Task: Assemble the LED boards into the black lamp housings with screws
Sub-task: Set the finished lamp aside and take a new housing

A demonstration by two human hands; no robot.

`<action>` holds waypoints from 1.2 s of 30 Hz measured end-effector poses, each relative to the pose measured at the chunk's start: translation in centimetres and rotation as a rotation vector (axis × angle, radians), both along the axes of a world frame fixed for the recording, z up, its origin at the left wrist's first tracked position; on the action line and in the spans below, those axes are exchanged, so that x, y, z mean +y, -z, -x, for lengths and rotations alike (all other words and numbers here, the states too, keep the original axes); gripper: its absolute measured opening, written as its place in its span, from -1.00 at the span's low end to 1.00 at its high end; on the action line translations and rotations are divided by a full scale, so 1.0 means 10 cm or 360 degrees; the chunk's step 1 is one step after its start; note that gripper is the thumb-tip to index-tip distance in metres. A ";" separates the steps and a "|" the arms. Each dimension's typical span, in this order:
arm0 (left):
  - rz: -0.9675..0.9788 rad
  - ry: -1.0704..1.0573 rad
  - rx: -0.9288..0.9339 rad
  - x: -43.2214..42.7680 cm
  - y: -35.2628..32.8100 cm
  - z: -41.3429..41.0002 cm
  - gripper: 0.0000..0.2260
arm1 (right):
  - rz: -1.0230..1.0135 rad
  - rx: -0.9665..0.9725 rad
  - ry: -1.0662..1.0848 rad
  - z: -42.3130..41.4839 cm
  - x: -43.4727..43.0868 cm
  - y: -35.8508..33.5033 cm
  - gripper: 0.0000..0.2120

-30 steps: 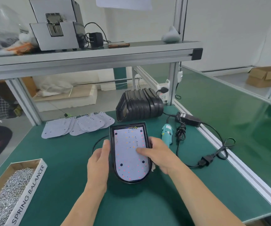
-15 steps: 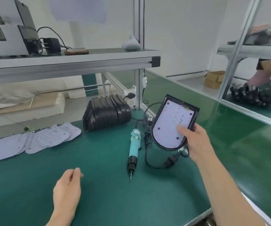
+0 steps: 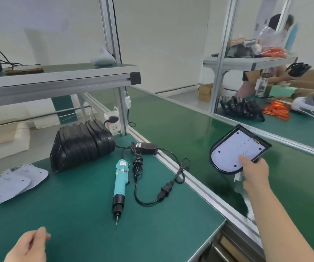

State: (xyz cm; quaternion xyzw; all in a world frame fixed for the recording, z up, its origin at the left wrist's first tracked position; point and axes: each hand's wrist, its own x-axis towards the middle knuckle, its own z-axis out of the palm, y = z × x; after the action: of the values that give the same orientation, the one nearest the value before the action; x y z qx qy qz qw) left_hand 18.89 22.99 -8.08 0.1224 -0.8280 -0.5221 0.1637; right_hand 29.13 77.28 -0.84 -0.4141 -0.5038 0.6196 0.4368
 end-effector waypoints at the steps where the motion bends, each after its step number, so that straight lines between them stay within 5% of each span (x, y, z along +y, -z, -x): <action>1: -0.0016 0.0021 -0.0004 0.01 -0.01 0.00 -0.74 | 0.0027 -0.0032 0.0087 -0.06 0.08 0.03 -0.71; 16: -0.0057 0.0093 -0.0014 0.04 -0.07 0.03 -0.75 | 0.0149 -0.0424 0.0514 -0.50 0.38 0.22 -0.36; 23: -0.0047 -0.0027 -0.0085 -0.06 0.02 0.04 -0.77 | -0.0336 -0.0492 0.0666 -0.43 0.05 0.20 -0.30; 36: -0.0148 0.0062 -0.0188 0.00 -0.29 -0.15 -0.73 | -0.1023 -0.0204 -0.0377 0.46 -1.75 -0.06 -0.57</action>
State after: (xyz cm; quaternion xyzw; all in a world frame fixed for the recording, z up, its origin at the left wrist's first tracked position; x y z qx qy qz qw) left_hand 20.43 22.98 -5.18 0.1442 -0.8134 -0.5549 0.0984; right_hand 24.54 59.73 -0.23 -0.2321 -0.7441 0.4484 0.4375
